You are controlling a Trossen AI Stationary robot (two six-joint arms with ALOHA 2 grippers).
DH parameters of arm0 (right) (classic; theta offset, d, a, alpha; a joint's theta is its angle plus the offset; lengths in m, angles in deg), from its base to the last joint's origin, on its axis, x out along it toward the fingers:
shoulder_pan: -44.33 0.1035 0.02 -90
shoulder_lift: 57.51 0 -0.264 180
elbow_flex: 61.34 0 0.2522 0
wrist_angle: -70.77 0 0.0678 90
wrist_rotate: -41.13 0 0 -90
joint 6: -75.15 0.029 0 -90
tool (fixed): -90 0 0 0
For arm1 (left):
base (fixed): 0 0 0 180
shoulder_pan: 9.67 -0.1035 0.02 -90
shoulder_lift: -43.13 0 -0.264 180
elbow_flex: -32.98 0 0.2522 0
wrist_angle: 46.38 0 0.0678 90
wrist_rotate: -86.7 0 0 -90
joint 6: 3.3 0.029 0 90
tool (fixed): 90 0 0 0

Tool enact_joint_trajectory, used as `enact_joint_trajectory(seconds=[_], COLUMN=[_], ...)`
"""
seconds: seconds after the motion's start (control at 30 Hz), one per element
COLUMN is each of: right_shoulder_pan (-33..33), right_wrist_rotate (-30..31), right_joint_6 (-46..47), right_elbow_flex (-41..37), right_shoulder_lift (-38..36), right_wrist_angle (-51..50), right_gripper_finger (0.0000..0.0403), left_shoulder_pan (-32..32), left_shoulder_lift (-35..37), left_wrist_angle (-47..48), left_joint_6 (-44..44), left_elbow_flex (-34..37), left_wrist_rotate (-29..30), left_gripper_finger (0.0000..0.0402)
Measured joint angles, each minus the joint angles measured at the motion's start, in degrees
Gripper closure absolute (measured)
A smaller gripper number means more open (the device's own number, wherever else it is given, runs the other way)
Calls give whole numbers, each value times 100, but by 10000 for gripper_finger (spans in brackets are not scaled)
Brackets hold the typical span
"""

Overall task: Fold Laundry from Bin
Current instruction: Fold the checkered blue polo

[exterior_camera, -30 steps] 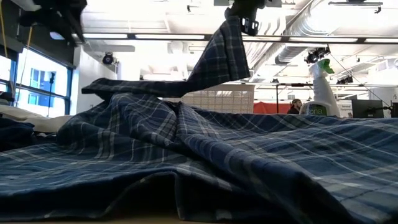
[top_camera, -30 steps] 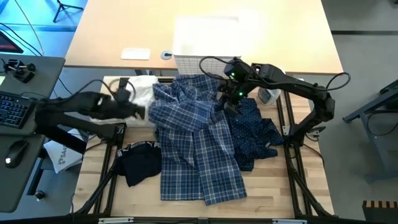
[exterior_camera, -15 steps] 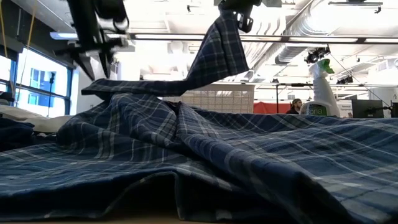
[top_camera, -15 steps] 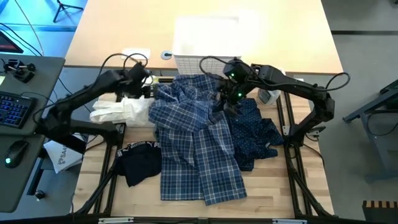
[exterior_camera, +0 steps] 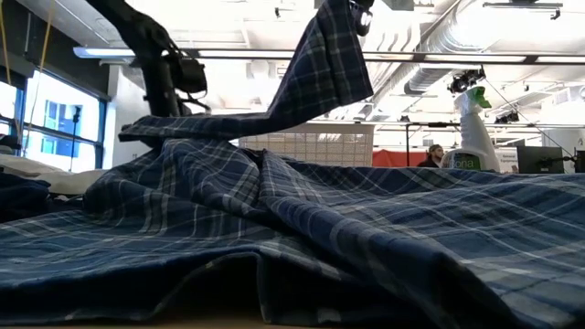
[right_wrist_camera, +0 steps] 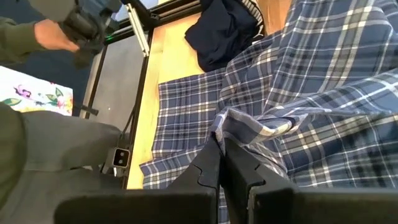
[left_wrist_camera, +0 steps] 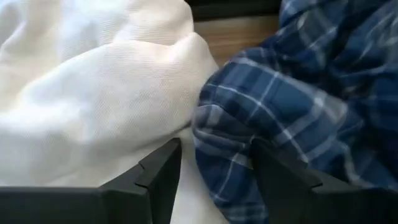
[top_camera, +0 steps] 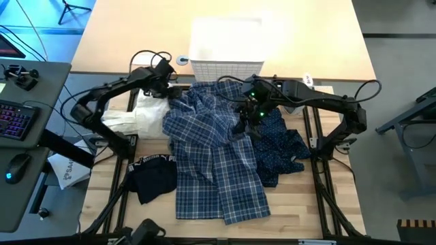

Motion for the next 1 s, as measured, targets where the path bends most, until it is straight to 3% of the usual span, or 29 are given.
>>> enact_joint_trajectory(seconds=[0.17,0.33,0.63,0.83,1.0], right_shoulder_pan=[-3,-3,18,208,407], right_wrist_rotate=[83,223,307,301,294], right_joint_6=[129,217,651,1480,2781], right_elbow_flex=[0,2,9,9,7], right_shoulder_lift=[0,0,186,700,1246], right_wrist_angle=[35,176,649,2398,5269], right_gripper_finger=[403,403,403,403,403], left_shoulder_pan=[126,320,349,-76,-499], left_shoulder_lift=[-164,89,1448,1872,1792], left_wrist_angle=[-44,-162,31,-14,-58], left_joint_6=[624,1233,1695,2386,3067], left_elbow_flex=[2,-12,-872,-1577,-1709], left_wrist_rotate=[-25,-55,529,531,39], left_gripper_finger=[276,385,401,401,401])
